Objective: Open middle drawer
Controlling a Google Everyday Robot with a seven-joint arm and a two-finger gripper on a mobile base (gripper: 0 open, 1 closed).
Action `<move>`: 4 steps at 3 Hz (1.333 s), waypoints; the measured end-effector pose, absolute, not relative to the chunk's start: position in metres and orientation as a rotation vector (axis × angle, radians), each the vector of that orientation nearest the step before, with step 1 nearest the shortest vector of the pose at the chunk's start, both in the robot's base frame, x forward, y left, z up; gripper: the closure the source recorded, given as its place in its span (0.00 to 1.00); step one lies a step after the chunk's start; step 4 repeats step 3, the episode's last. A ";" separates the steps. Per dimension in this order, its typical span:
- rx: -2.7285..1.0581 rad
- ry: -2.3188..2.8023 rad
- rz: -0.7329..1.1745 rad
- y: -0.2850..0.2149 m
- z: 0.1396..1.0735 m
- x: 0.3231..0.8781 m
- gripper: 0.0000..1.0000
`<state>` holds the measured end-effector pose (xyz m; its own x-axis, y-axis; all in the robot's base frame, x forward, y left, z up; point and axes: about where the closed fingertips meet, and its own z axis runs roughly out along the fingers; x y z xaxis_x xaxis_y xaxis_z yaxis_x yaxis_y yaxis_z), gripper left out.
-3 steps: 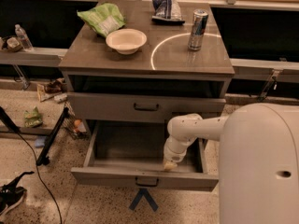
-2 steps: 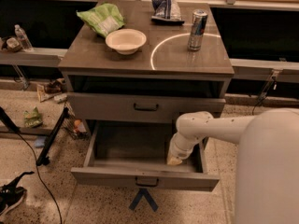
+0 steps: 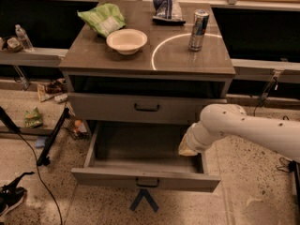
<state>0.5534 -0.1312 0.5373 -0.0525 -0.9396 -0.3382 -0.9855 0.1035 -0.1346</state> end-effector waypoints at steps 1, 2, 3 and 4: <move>-1.830 1.964 0.279 -0.149 0.612 0.539 1.00; -1.786 1.907 0.377 -0.163 0.664 0.508 0.97; -1.792 1.909 0.371 -0.160 0.660 0.511 0.74; -1.792 1.909 0.371 -0.160 0.660 0.511 0.74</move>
Offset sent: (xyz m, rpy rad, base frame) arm -0.0696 -0.0475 0.1895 0.2983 -0.0416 0.0414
